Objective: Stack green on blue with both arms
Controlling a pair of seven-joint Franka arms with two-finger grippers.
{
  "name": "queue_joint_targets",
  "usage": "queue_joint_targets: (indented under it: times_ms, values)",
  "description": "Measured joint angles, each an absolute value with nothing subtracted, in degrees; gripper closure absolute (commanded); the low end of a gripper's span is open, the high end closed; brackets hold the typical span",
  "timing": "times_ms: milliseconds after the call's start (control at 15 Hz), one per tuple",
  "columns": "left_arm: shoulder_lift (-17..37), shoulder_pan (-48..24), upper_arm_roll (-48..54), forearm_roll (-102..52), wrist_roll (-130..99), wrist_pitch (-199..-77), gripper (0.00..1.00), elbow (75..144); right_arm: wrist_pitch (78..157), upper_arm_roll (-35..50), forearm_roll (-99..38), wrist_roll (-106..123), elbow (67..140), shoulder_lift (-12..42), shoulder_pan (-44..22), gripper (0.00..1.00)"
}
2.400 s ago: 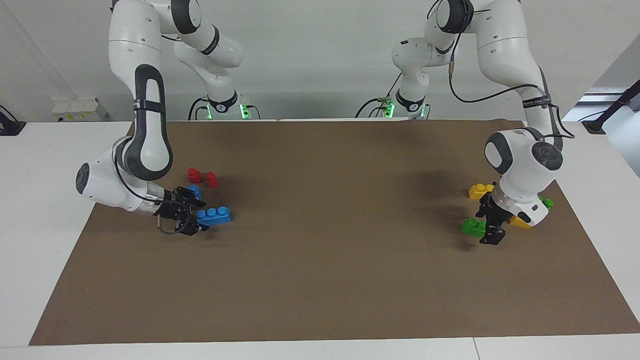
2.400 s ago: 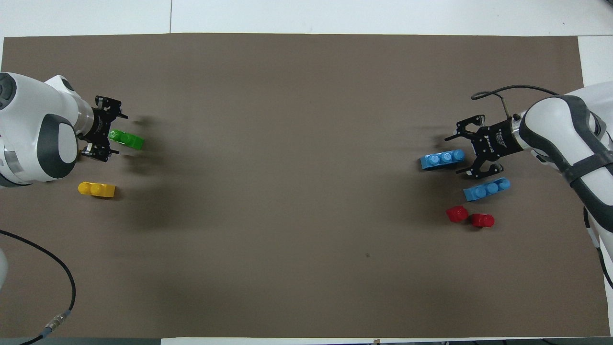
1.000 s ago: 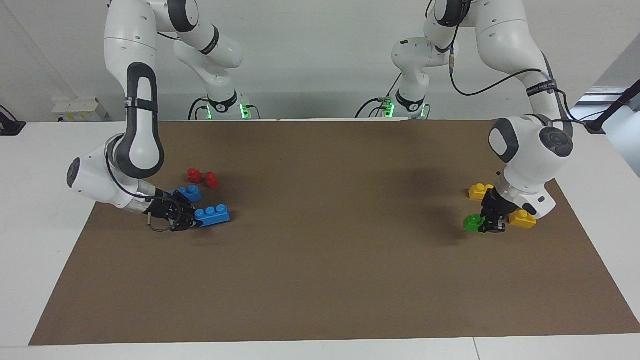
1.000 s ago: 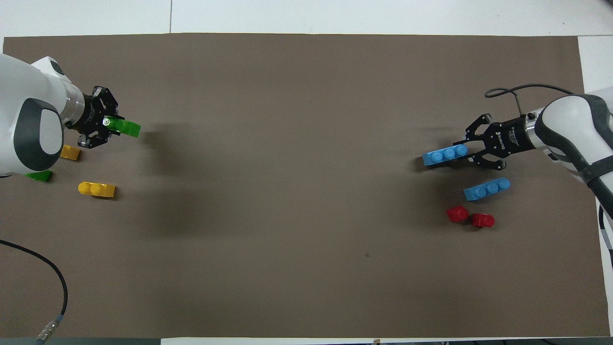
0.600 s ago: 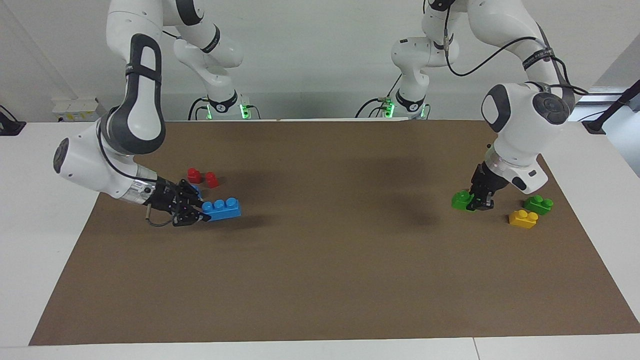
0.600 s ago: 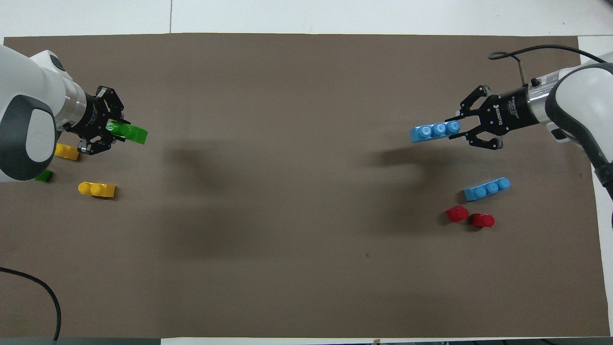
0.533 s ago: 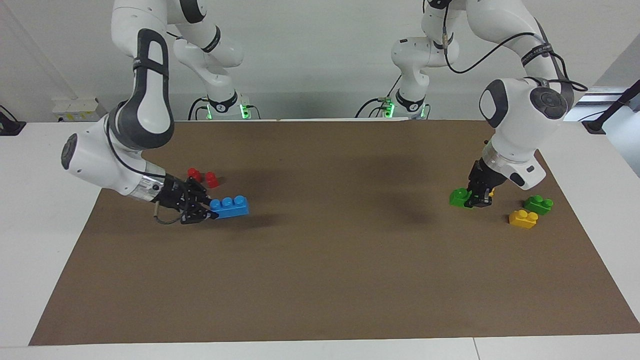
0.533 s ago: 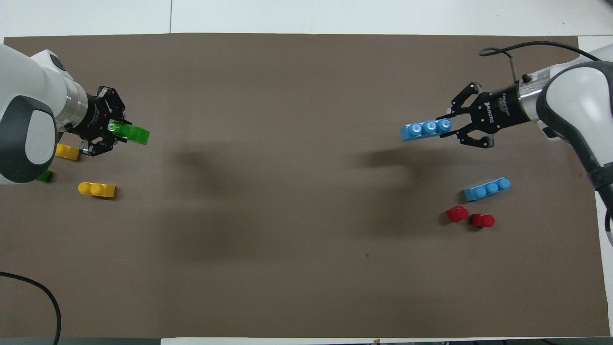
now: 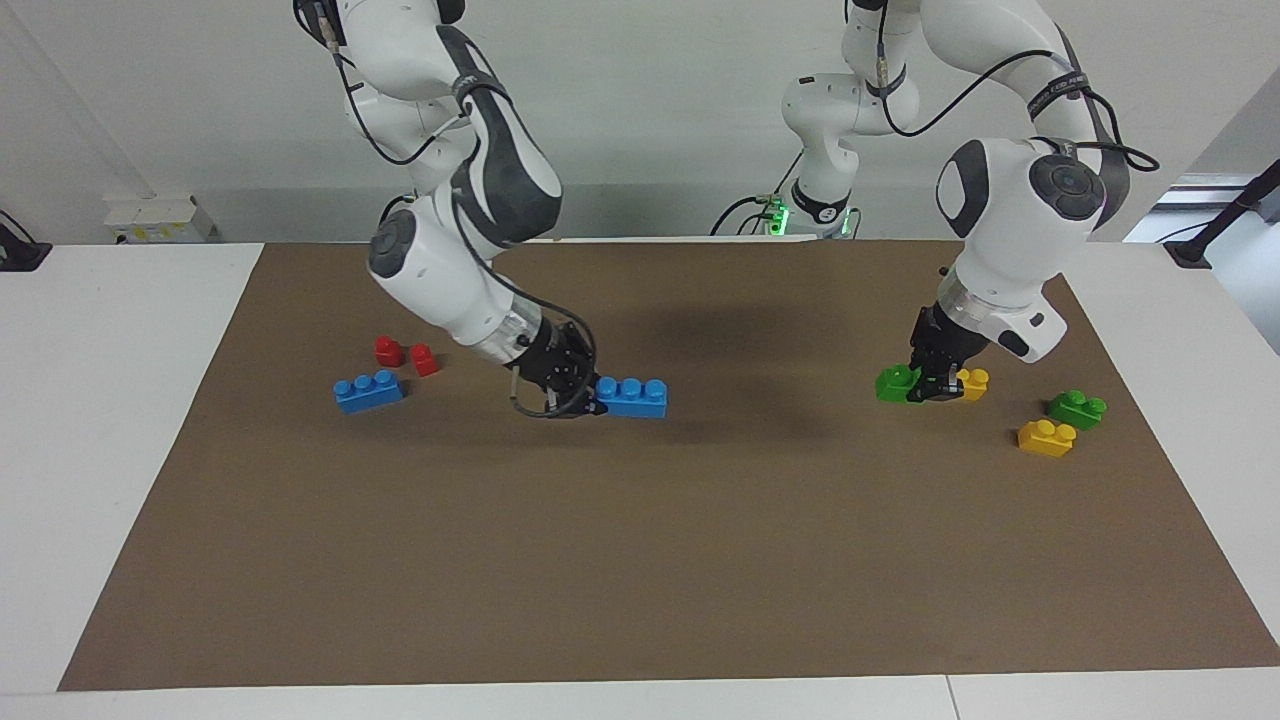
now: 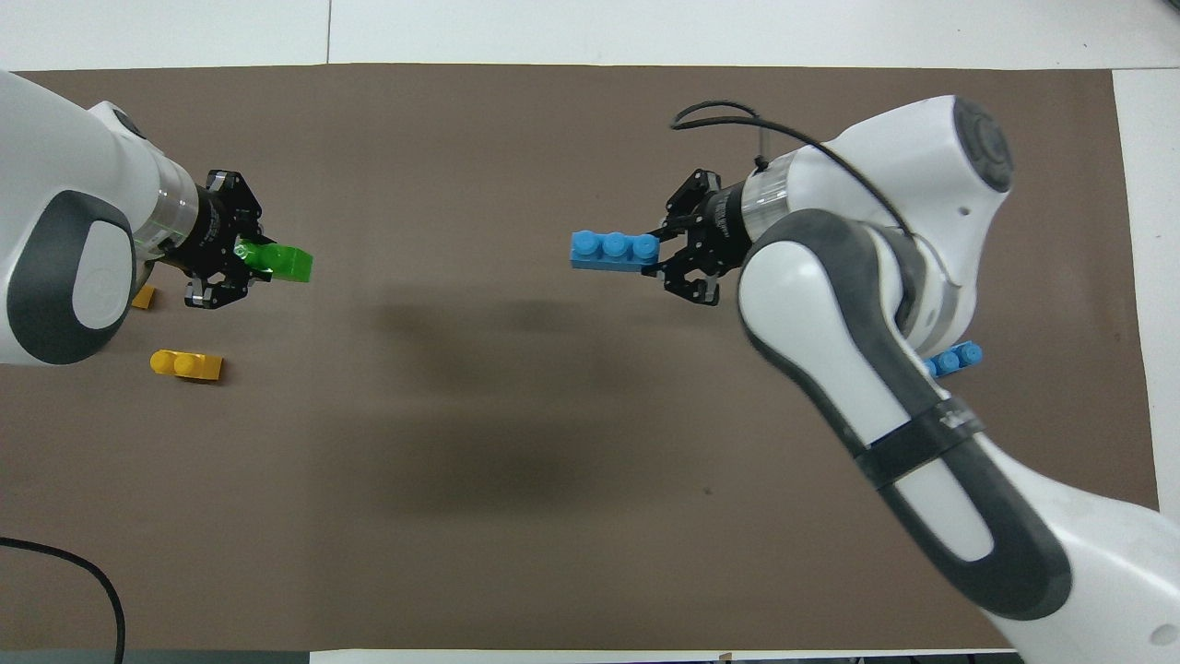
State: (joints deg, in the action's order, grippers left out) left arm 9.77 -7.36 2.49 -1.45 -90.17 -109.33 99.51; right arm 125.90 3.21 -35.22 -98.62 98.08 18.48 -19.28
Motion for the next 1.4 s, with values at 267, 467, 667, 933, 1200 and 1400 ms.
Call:
queue_joint_targets:
  times_ms: [267,467,667,933,1200,1400]
  values:
    - [9.47,-11.89,2.62,-1.45,-99.99,-108.06,1.0,99.51,134.16,3.2,-35.22,-99.81,104.2,18.9,-24.97,1.0]
    - [9.36,-14.69,2.65,-1.46,-103.38,-108.09,1.0,99.51,137.61,3.18,-41.2,-89.0,108.31,19.42,-26.5,1.0]
    - [9.29,-18.82,2.77,-1.46,-108.77,-109.93,1.0,99.91,143.01,3.17,-45.02,-83.54,111.88,19.52,-28.31,1.0]
    - [8.96,-23.81,2.81,-1.46,-115.59,-113.32,1.0,102.3,145.5,3.11,-45.92,-81.32,113.47,20.32,-29.02,1.0]
    - [8.93,-27.81,2.8,-1.36,-121.4,-118.93,1.0,106.88,148.02,3.05,-50.94,-74.9,114.42,22.03,-29.02,1.0]
    - [8.94,-30.09,2.81,-1.28,-125.03,-122.67,1.0,109.79,149.27,3.1,-54.14,-71.65,114.57,22.94,-29.24,1.0]
